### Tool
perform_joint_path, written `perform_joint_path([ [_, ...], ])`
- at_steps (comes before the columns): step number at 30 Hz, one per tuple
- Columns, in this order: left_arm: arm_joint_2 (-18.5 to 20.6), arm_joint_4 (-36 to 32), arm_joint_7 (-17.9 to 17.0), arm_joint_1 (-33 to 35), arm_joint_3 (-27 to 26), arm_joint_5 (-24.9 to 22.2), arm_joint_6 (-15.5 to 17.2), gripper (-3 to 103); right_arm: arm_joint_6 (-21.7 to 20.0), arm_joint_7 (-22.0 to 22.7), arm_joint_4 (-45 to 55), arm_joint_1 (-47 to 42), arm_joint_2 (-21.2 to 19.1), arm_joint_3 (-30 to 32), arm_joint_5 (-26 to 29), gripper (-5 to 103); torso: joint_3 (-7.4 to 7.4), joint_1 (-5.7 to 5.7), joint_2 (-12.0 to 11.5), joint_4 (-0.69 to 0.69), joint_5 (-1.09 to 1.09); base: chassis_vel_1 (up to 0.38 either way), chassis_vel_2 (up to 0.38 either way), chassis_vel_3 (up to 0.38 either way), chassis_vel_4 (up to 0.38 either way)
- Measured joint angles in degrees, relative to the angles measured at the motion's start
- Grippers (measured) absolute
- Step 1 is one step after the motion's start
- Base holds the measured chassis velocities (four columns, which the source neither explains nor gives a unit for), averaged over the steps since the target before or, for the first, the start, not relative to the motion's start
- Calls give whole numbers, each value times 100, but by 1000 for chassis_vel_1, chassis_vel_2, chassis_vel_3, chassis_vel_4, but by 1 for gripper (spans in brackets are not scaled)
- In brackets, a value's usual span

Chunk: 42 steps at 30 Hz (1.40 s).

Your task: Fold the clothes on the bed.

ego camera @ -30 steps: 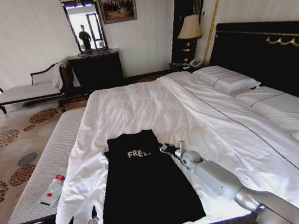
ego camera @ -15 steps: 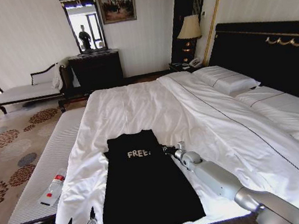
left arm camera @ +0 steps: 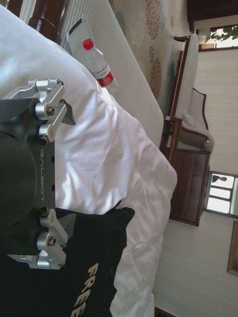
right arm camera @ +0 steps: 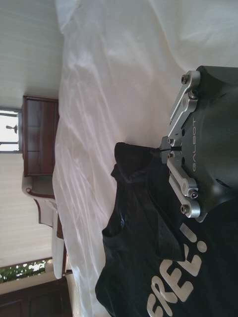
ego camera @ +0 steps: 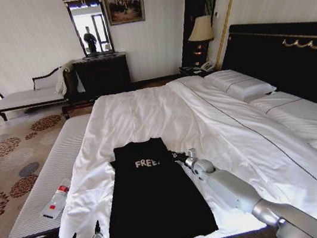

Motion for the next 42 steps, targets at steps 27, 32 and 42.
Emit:
perform_joint_path([
  [27,-13,-60,-6,30,19,11,5,100,1804,427,968,-1495,-106,37,-3904,35,0,0,0,-1,0,0,0,0,0],
  [32,-22,-51,-5,43,67,31,5,100,2202,754,649,-1336,148,194,-5740,57,0,0,0,0,1,0,0,0,0],
  [42,-89,-37,34,140,11,15,-57,100,2732,859,-103,-760,527,46,-7232,89,0,0,0,2,1,0,0,0,0],
])
